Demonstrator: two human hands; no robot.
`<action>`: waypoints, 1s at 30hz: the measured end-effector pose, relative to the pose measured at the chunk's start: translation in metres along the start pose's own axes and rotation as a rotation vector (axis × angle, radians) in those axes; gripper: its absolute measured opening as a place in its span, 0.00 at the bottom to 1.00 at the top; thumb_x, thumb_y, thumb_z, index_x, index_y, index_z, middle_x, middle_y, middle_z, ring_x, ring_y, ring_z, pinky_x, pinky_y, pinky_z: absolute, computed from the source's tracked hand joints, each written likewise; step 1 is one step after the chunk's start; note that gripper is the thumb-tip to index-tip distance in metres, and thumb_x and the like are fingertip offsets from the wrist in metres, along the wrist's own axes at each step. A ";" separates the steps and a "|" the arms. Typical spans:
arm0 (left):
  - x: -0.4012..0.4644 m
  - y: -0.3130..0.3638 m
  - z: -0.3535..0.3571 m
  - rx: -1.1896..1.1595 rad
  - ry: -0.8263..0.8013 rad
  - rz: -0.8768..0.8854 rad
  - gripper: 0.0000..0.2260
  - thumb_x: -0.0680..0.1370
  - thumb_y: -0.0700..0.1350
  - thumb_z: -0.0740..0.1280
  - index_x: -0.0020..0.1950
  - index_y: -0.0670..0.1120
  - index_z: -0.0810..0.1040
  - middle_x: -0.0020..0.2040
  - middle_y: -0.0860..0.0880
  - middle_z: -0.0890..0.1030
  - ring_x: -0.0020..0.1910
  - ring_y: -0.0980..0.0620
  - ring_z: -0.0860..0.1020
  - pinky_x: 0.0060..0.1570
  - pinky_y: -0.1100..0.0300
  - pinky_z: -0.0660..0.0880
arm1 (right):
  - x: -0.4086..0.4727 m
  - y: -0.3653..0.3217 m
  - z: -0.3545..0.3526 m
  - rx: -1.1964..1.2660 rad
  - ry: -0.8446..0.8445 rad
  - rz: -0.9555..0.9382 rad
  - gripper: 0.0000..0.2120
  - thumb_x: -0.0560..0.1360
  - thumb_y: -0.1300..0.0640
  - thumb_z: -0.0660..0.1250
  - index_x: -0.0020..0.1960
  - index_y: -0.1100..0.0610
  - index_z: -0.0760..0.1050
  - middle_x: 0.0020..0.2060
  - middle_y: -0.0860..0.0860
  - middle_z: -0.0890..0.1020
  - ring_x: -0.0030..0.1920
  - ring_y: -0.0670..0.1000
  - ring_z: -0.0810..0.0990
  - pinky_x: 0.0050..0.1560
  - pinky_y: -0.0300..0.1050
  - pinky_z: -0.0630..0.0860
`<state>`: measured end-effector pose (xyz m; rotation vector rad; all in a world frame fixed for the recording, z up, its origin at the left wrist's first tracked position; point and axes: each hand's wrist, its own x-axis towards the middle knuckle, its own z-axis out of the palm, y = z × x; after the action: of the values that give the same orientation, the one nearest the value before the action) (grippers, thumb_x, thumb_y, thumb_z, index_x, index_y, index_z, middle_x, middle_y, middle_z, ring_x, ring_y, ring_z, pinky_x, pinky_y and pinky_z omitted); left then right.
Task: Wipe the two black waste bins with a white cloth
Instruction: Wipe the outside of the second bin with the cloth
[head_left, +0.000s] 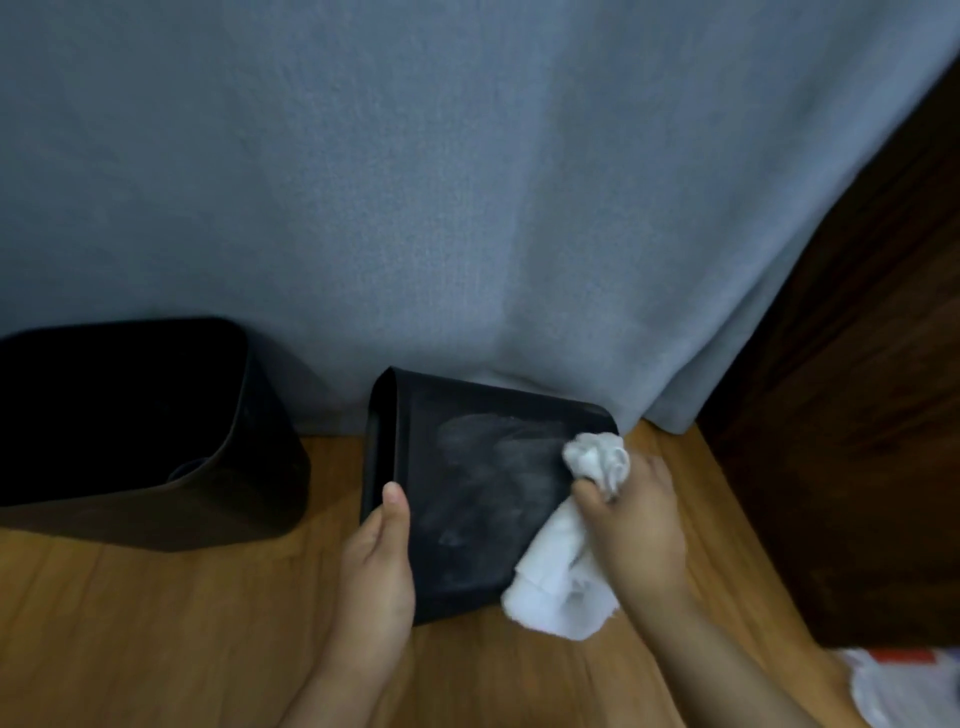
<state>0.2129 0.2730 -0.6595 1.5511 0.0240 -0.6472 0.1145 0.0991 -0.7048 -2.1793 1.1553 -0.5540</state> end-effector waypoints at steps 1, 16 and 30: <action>-0.002 0.002 0.002 0.002 -0.014 0.005 0.18 0.73 0.62 0.56 0.50 0.55 0.81 0.48 0.59 0.84 0.49 0.63 0.81 0.48 0.66 0.75 | 0.000 0.006 -0.003 -0.050 0.040 0.041 0.12 0.71 0.51 0.65 0.54 0.51 0.75 0.49 0.48 0.76 0.47 0.43 0.70 0.42 0.30 0.64; 0.003 0.000 0.003 0.015 0.003 0.012 0.20 0.74 0.62 0.56 0.45 0.52 0.83 0.43 0.56 0.86 0.46 0.60 0.83 0.48 0.61 0.76 | -0.040 -0.022 0.005 -0.051 -0.032 -0.078 0.23 0.67 0.49 0.66 0.61 0.49 0.72 0.55 0.45 0.71 0.52 0.47 0.74 0.46 0.41 0.74; 0.011 -0.001 0.005 -0.062 0.010 -0.111 0.21 0.80 0.60 0.57 0.52 0.49 0.83 0.52 0.49 0.86 0.55 0.48 0.83 0.65 0.45 0.74 | -0.054 -0.045 0.008 -0.019 -0.149 -0.334 0.21 0.67 0.48 0.65 0.59 0.41 0.72 0.53 0.39 0.68 0.52 0.43 0.69 0.44 0.39 0.74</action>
<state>0.2198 0.2640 -0.6647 1.5006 0.1380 -0.7198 0.1165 0.1667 -0.6846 -2.4010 0.7260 -0.5097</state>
